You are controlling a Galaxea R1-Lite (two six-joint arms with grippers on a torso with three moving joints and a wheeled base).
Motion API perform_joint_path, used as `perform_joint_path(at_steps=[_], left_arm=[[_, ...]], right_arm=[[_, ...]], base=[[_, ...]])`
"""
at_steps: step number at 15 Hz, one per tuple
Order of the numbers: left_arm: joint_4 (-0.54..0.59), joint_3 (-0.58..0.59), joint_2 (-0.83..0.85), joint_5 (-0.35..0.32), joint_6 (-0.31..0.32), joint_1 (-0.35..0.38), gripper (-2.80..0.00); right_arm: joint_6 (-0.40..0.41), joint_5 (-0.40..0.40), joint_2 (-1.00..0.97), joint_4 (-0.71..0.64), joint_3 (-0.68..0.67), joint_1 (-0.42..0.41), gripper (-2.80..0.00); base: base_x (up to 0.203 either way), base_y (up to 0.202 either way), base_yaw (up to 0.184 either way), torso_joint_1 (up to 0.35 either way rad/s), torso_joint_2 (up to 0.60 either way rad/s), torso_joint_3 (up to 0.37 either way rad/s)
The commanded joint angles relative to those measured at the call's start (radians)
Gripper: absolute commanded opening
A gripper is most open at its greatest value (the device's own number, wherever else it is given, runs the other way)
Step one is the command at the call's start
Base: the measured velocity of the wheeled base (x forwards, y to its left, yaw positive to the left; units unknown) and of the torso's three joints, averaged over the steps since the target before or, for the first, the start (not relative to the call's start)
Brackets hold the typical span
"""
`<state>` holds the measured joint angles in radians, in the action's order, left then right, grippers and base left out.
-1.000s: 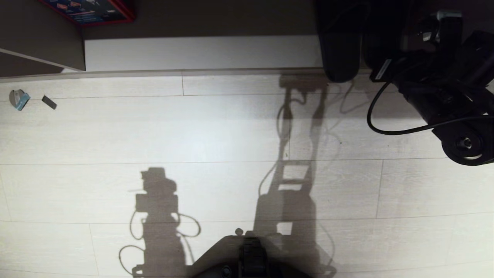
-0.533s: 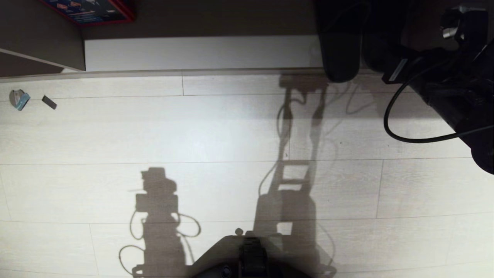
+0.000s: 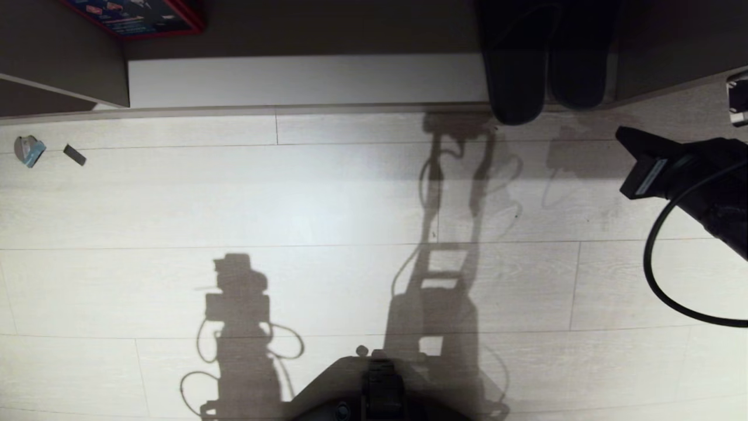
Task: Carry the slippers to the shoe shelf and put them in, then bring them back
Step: Pick up the slippers in the shoe cabinet
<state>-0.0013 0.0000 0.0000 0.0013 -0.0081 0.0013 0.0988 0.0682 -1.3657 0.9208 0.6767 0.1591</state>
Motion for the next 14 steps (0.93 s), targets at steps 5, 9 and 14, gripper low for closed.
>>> perform_joint_path(at_steps=[5, 9, 14], left_arm=[[0.000, 0.000, 0.000, 0.000, -0.001, 0.000, -2.80], [0.000, 0.000, 0.000, 0.000, -0.001, 0.000, -2.80], [0.000, 0.000, 0.000, 0.000, -0.001, 0.000, -2.80]], right_arm=[[0.008, -0.027, 0.424, -0.158, -0.163, 0.000, -2.80], [0.009, -0.048, 0.768, -0.413, -0.217, -0.042, -2.80], [-0.039, -0.093, 1.020, -0.527, -0.332, -0.134, -2.80]], base=[[0.000, 0.000, 0.000, 0.000, 0.00, 0.000], [0.000, 0.000, 0.000, 0.000, 0.00, 0.000], [0.000, 0.000, 0.000, 0.000, 0.00, 0.000]])
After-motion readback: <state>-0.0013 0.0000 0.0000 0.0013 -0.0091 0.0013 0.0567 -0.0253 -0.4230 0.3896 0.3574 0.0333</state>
